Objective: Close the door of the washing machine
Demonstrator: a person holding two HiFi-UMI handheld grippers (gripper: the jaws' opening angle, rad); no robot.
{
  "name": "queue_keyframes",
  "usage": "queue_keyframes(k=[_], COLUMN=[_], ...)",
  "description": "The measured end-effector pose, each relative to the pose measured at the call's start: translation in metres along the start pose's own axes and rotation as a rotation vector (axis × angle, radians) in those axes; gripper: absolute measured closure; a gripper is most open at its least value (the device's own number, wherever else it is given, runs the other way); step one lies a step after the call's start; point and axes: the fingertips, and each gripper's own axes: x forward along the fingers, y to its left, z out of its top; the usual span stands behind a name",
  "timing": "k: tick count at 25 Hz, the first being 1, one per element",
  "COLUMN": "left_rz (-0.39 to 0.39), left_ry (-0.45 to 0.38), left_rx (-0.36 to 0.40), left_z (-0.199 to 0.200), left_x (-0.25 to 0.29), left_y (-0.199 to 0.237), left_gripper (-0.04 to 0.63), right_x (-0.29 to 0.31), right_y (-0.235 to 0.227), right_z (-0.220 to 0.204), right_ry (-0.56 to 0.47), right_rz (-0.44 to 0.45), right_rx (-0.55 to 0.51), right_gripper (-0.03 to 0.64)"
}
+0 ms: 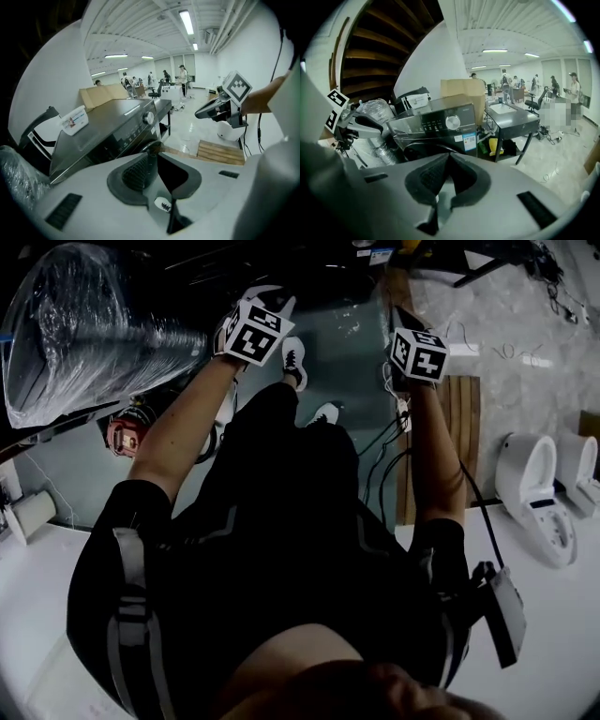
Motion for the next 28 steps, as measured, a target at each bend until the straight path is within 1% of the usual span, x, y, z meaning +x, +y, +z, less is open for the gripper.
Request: queue_keyframes(k=[3,6,8,10,12,16,19,20,21,22,24,26,28], left_rz=[0.022,0.046,0.063,0.088,0.108,0.141,0.161,0.186,0.223,0.262,0.307,0.315,0.323], left_ry=[-0.066,-0.135,-0.196,-0.263,-0.323,-0.425,-0.492,-0.499,-0.506,-0.518,-0.553,-0.587,-0.62], left_rx=[-0.058,-0.111,-0.138,-0.162,-0.176,-0.179,-0.205,-0.223,-0.242,-0.257,-0.262,-0.251,-0.248], left_z=[0.015,0.03,0.041,0.049,0.055,0.065,0.061,0.055,0.049,0.043,0.036,0.031,0.026], left_x=[-0.044,-0.087,-0.116,-0.144,-0.171,-0.221,-0.261,-0.273,-0.285,-0.298,-0.321,-0.342,-0.362], left_y=[0.004,0.018,0.028,0.039,0.05,0.073,0.096,0.106,0.119,0.131,0.15,0.162,0.177], left_gripper=[0.528,0.528,0.528,0.528,0.528,0.528,0.528,0.528,0.555,0.583,0.589,0.589,0.589], right_x=[-0.027,-0.057,-0.076,-0.092,-0.105,-0.136,-0.16,-0.167,-0.174,-0.18,-0.189,-0.196,-0.201], right_y=[0.007,0.019,0.027,0.035,0.045,0.072,0.104,0.115,0.127,0.139,0.165,0.193,0.218], right_z=[0.025,0.06,0.084,0.104,0.123,0.167,0.202,0.213,0.222,0.232,0.246,0.255,0.265], right_ry=[-0.042,-0.118,-0.166,-0.201,-0.234,-0.329,-0.414,-0.44,-0.46,-0.474,-0.488,-0.492,-0.501], right_rz=[0.015,0.028,0.028,0.023,0.023,0.058,0.095,0.102,0.103,0.1,0.093,0.089,0.093], right_rx=[-0.039,-0.026,-0.029,-0.058,-0.081,-0.074,-0.065,-0.062,-0.065,-0.079,-0.138,-0.2,-0.214], right_gripper=[0.611,0.612,0.612,0.612,0.612,0.612,0.612,0.612,0.612,0.612,0.612,0.612,0.612])
